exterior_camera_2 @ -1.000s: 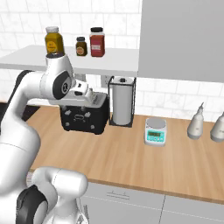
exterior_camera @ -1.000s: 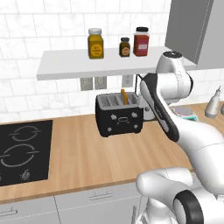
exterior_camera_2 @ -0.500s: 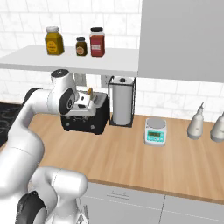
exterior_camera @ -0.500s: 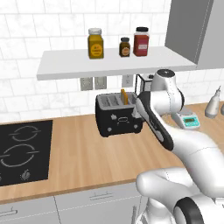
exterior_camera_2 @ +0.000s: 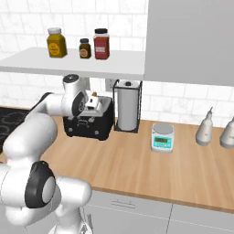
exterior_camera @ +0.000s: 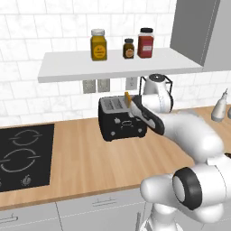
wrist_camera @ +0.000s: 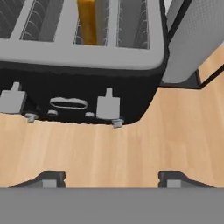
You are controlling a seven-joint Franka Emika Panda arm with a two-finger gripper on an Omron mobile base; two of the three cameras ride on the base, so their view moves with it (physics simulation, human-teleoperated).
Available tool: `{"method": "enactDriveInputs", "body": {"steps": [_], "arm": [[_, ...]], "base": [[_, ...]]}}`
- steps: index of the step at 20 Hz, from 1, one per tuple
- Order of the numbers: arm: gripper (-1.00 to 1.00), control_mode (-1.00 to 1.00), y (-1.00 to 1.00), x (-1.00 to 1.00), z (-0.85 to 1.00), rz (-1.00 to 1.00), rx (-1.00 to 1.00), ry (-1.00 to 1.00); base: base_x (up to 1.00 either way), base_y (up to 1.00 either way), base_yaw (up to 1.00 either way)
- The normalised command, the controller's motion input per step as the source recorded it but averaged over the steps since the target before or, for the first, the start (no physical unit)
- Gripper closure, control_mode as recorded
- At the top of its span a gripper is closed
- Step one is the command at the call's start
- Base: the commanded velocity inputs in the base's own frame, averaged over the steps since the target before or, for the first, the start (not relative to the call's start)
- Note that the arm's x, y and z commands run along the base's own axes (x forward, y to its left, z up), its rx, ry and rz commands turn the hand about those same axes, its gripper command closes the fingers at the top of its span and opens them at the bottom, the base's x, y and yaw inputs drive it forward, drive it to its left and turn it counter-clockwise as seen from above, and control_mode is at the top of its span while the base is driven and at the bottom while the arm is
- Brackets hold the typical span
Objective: Start the toaster. Once the lever pops up, take the bread to the plate on the dining counter.
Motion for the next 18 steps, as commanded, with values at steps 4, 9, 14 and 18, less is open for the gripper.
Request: {"method": "enactDriveInputs", "body": {"steps": [4,9,14,18], "arm": [[1.00,-1.00,0.00,0.46,-0.19,-0.01,0.01,0.00],[1.00,-1.00,0.00,0.44,-0.23,-0.01,0.04,0.00],[1.00,-1.00,0.02,0.23,-0.34,0.00,0.01,0.00],[1.00,-1.00,0.04,0.15,-0.29,0.00,0.00,0.00]], "base": [[0.00,0.00,0.00],[0.00,0.00,0.00],[0.00,0.00,0.00],[0.00,0.00,0.00]]}}
